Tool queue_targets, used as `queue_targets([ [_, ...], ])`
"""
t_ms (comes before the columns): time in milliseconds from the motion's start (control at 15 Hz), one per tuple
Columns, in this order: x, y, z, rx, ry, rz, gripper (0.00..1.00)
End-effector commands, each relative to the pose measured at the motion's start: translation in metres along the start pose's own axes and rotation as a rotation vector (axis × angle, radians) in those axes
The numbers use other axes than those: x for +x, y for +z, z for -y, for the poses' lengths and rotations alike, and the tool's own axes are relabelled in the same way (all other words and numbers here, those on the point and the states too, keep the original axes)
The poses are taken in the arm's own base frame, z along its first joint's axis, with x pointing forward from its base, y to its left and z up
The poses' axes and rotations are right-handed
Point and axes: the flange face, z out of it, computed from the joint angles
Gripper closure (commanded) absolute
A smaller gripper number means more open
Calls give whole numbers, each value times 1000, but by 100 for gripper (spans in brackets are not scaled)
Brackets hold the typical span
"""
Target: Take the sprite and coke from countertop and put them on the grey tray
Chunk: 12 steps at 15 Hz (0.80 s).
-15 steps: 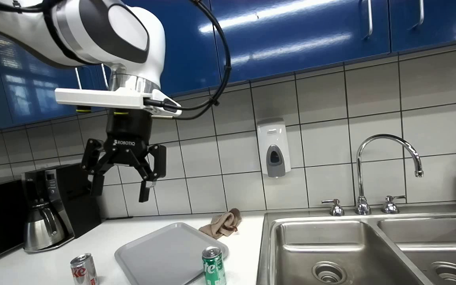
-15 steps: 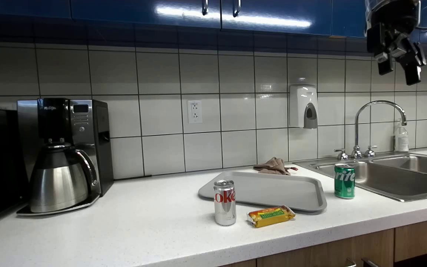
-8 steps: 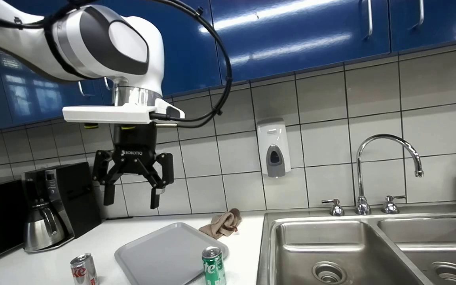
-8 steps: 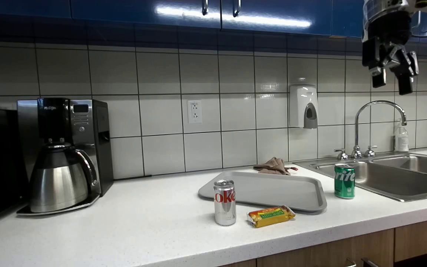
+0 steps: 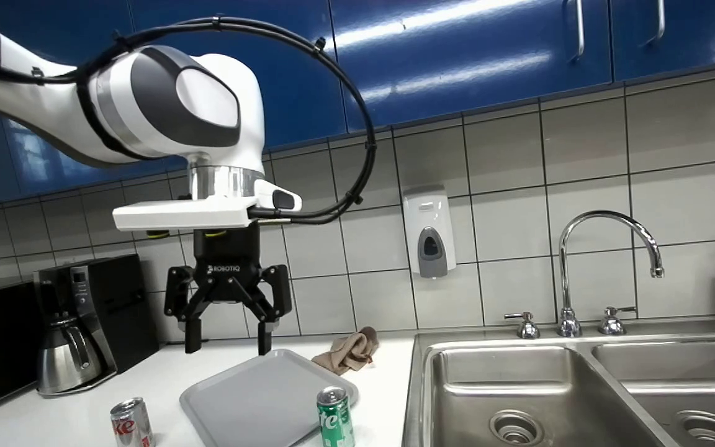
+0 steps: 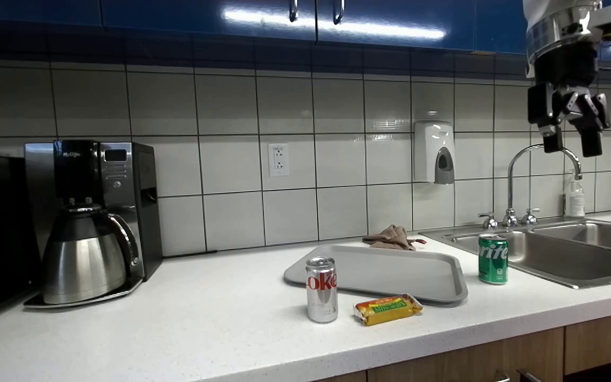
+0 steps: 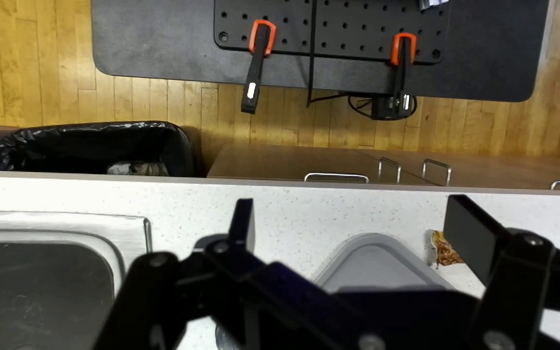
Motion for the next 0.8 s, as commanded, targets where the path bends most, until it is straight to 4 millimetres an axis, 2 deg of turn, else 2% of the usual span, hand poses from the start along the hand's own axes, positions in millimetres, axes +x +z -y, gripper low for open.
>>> queue_targets([
  [0, -6, 21, -6, -49, 46, -17, 0],
  [600, 7, 73, -23, -90, 132, -36, 0],
  [667, 16, 69, -29, -93, 142, -36, 0],
  [733, 18, 73, -31, -98, 150, -37, 0],
])
